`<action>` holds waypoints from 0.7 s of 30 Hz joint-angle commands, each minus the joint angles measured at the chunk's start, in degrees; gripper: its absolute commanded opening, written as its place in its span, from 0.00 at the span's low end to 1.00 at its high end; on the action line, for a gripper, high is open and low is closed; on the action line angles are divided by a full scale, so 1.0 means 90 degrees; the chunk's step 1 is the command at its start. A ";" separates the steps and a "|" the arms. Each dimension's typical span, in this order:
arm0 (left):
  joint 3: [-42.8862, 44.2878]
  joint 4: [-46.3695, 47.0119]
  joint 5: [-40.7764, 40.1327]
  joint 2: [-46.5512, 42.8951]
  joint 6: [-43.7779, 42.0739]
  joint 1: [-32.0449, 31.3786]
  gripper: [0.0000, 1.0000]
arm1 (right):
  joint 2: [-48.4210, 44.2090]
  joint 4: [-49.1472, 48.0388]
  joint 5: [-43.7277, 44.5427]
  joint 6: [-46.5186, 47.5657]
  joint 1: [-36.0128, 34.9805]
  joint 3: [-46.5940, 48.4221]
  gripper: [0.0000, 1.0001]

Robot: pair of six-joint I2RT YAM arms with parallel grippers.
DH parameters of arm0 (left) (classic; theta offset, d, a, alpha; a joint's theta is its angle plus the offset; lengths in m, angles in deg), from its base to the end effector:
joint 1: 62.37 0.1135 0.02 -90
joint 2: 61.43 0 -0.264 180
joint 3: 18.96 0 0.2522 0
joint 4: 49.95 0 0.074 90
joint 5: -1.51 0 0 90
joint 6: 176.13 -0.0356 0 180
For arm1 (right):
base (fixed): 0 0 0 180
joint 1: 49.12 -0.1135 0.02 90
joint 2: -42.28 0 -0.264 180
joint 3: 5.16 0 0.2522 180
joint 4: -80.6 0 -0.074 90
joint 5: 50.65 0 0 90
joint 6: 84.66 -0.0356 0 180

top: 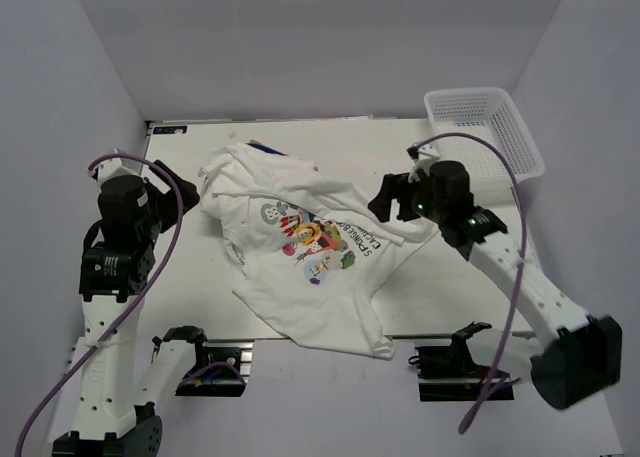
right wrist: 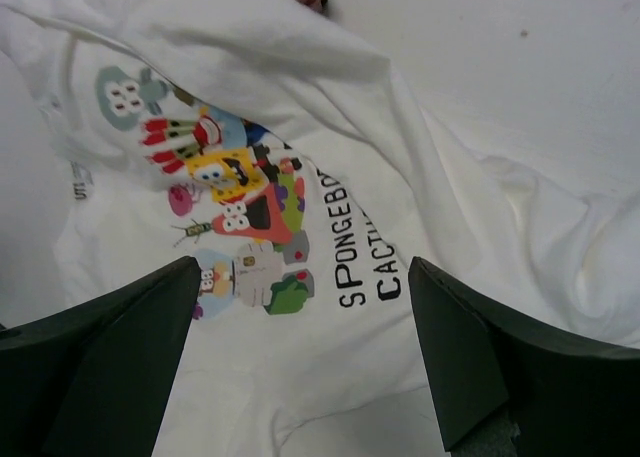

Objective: Fold and stack the t-shirts
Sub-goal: Put the neatly folded tshirt into the corner of the board with the left arm

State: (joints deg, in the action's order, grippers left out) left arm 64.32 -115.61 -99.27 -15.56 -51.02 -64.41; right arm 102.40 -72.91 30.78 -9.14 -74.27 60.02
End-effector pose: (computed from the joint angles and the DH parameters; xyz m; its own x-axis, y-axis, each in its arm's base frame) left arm 0.1326 0.0019 0.4046 -0.3124 -0.5542 -0.7715 -0.3781 0.8176 -0.4342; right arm 0.2162 0.1074 0.3248 -0.4567 0.0587 -0.8877 -0.4458 0.8484 0.2855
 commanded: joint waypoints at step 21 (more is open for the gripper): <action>-0.0156 0.0913 0.0837 0.1183 -0.0396 0.0022 1.00 | 0.6532 -0.0350 0.2340 0.1307 -0.1063 0.3379 0.90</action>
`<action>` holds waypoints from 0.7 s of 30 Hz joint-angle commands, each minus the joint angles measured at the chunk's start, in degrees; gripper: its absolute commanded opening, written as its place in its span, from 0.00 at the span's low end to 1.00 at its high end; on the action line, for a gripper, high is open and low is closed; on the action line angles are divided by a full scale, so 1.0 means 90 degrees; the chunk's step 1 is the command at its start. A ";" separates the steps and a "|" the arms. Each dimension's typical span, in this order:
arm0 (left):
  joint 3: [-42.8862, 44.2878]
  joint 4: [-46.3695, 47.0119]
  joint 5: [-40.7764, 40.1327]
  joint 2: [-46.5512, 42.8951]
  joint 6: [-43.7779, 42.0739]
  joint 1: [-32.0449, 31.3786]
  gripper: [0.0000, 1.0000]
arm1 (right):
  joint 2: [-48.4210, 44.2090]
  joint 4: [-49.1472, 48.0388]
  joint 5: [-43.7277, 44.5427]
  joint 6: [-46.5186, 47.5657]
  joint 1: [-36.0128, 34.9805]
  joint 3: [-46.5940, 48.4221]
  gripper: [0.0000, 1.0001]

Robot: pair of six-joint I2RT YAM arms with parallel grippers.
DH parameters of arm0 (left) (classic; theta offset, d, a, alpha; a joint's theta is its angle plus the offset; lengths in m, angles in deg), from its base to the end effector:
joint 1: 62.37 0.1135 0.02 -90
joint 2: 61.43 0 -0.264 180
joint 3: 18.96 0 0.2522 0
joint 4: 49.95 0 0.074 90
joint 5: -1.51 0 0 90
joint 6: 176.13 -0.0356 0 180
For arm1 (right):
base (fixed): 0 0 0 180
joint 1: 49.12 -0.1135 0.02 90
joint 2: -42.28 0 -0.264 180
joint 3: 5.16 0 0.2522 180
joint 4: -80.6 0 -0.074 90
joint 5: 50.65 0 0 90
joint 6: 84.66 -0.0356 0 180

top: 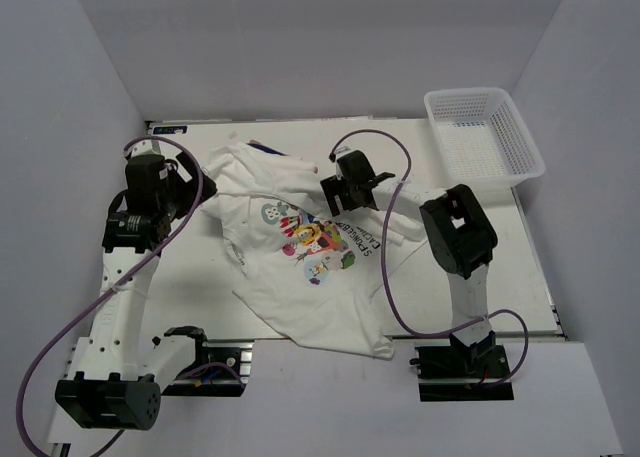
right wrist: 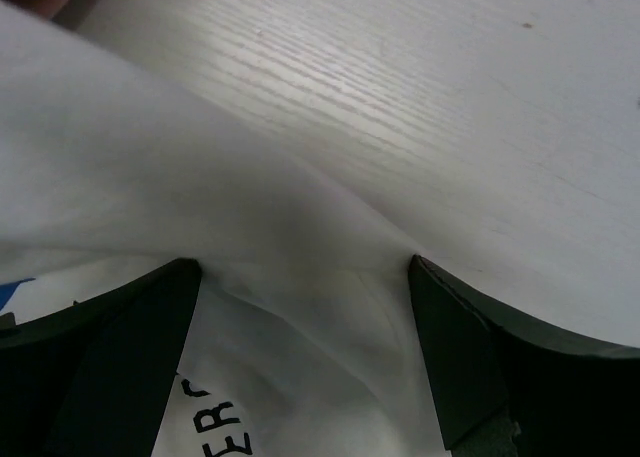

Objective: Fold and stack the t-shirts
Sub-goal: Put the neatly folded tshirt into the corner of the board with the left arm

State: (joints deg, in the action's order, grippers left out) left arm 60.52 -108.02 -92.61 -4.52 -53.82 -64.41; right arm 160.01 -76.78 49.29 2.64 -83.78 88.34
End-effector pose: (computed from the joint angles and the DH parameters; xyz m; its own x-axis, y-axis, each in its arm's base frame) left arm 0.1979 -0.0045 0.3679 -0.4782 -0.5164 -0.7104 -0.3296 0.8553 -0.3999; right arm 0.3715 0.2494 0.1641 -0.6212 -0.3731 -0.6891 -0.4343 0.8959 -0.0936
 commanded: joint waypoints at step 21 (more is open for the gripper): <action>0.0598 0.1096 0.0818 0.1557 0.0053 -0.0037 1.00 | -0.4331 0.3281 0.1542 -0.3440 0.2199 -0.3987 0.13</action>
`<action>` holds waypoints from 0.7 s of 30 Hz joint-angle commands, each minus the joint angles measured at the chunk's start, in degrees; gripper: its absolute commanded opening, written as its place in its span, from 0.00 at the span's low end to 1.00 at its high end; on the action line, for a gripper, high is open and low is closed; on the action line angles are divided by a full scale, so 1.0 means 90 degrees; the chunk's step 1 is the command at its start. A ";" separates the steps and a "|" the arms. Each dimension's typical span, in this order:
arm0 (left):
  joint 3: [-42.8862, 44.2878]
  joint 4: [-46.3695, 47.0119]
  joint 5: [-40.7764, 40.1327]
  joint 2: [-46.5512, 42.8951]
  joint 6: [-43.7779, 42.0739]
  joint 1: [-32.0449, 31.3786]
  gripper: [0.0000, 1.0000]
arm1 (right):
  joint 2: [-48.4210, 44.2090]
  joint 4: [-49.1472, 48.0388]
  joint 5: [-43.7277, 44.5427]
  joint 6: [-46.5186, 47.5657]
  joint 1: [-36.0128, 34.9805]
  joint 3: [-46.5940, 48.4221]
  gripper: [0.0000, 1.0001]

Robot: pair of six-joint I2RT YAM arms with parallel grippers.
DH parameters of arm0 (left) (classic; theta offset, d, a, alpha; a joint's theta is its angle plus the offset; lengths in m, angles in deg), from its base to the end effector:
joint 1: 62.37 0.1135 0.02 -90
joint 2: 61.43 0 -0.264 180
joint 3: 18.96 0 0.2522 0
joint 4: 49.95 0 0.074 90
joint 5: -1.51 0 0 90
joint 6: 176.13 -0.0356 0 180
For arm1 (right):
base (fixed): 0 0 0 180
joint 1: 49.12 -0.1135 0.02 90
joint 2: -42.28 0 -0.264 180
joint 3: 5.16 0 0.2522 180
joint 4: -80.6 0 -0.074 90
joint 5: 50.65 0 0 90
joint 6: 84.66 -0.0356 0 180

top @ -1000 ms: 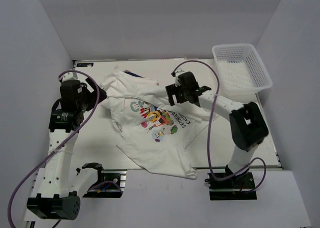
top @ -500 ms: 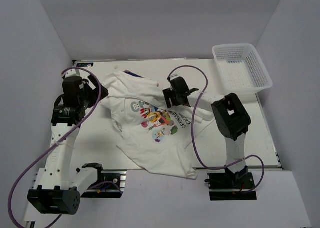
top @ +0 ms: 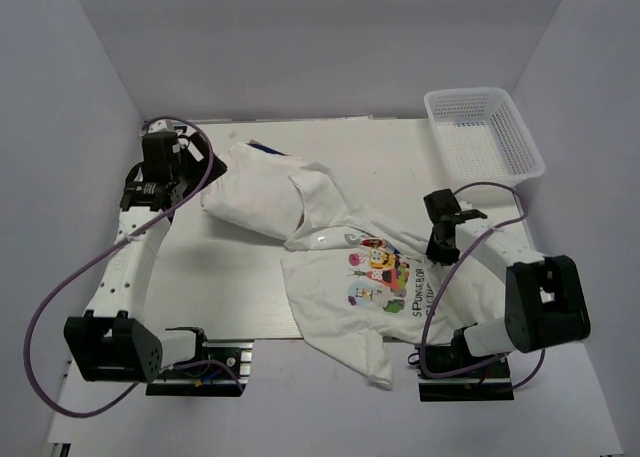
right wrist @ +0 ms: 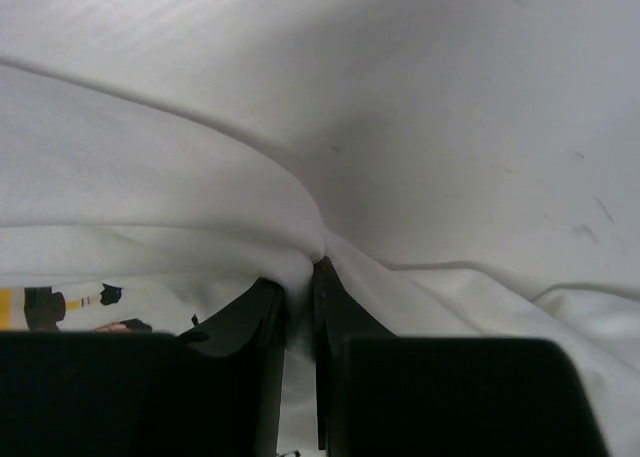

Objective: Fold and stack the t-shirts
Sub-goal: Put the neatly folded tshirt into the corner of the board with the left arm

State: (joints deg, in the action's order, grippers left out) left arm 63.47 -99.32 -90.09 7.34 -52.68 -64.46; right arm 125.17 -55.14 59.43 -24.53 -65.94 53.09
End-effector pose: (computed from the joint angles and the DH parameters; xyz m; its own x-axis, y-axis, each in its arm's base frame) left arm 0.2583 -0.0084 0.3552 -0.4943 -0.5333 -0.6865 -0.3100 0.8459 -0.4340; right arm 0.2479 0.0622 0.1701 -0.8508 0.2315 -0.4717 0.3117 0.9451 -0.0985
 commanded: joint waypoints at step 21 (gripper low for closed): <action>0.2858 -0.1187 -0.0483 0.4808 -0.0738 -0.0706 1.00 | -0.1164 -0.0255 -0.2124 0.0673 0.0658 0.0731 0.90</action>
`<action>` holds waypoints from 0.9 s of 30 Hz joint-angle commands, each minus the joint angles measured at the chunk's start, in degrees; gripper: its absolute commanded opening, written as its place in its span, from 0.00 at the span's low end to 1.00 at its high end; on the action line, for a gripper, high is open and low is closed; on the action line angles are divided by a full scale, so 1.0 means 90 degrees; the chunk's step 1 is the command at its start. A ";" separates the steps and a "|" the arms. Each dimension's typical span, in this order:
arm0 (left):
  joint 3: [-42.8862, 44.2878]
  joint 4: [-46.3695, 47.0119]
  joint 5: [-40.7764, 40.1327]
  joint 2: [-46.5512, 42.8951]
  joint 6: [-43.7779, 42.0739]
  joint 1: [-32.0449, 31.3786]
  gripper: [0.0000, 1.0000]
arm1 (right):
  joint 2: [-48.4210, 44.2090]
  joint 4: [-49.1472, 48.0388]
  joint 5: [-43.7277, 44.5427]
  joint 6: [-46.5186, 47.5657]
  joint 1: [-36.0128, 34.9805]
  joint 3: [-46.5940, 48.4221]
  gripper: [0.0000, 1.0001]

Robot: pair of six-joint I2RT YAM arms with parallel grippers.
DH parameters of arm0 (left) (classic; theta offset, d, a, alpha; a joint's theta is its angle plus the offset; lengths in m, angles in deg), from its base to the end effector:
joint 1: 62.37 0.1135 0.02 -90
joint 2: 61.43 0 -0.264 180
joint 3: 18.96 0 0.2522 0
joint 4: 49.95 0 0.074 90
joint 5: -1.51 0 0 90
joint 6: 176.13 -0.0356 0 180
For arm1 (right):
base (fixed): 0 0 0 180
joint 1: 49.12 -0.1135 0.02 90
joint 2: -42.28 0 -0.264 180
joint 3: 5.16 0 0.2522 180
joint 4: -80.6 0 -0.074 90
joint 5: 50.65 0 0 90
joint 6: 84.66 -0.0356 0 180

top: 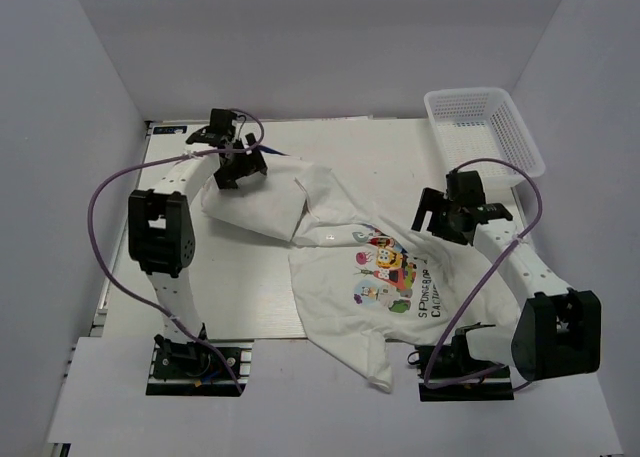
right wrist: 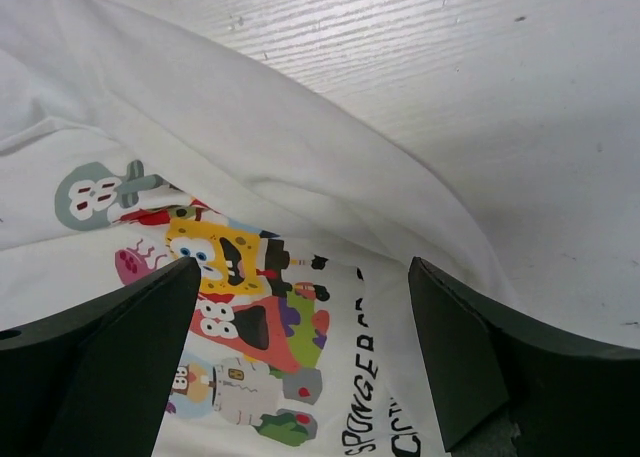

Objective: Fold and stack the t-shirts
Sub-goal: Put the neatly folded tshirt into the corner of the board with the left arm

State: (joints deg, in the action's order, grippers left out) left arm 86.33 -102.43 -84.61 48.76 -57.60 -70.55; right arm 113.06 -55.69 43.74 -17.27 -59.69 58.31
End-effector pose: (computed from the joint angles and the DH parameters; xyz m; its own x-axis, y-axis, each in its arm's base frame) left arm 0.4168 -0.0623 0.2475 -0.8175 -0.3639 -0.4464 -0.2417 0.9203 -0.3075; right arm 0.2483 0.0436 0.2456 -0.7576 0.2486 -0.6036 0.1686 0.9678 0.1869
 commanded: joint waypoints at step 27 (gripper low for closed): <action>0.4595 -0.0290 -0.3095 0.3880 -0.0611 0.1798 1.00 | 0.2495 -0.0311 -0.0126 -0.0564 -0.0457 0.1829 0.90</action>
State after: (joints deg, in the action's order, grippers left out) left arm 128.36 -109.16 -107.12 80.72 -59.30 -57.13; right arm 134.46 -58.68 41.92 -23.04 -63.14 71.40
